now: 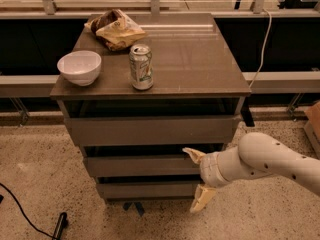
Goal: Open bottom drawer
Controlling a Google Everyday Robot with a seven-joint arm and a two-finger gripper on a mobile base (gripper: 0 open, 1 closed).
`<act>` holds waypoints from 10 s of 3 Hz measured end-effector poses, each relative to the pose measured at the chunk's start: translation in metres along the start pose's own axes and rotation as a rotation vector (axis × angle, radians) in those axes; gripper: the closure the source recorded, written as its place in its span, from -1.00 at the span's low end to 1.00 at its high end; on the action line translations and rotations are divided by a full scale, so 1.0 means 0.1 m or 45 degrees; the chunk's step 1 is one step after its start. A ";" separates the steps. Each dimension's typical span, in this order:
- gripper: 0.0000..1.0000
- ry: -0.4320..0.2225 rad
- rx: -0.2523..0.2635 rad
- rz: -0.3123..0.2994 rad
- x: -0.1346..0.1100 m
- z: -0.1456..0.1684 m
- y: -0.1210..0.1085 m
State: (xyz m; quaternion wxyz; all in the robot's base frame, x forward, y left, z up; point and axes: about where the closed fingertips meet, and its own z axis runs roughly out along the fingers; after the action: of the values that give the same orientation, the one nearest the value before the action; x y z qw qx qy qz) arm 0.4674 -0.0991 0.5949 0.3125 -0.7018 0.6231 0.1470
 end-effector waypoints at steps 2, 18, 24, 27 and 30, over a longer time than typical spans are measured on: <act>-1.00 -0.095 -0.254 0.105 0.46 0.88 0.17; -1.00 -0.047 0.087 0.058 2.51 3.29 -0.04; -0.36 0.092 -0.019 0.044 2.82 3.43 -0.01; -0.32 0.091 -0.020 0.045 2.79 3.40 -0.01; -1.00 0.090 -0.021 0.045 2.79 3.40 -0.01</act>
Offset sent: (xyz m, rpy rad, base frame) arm 0.0020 0.0223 -0.1906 0.1663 0.3406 0.1237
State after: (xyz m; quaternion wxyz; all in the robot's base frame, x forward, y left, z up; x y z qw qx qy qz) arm 0.5808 -0.1058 0.1697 0.2817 -0.6980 0.6449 0.1327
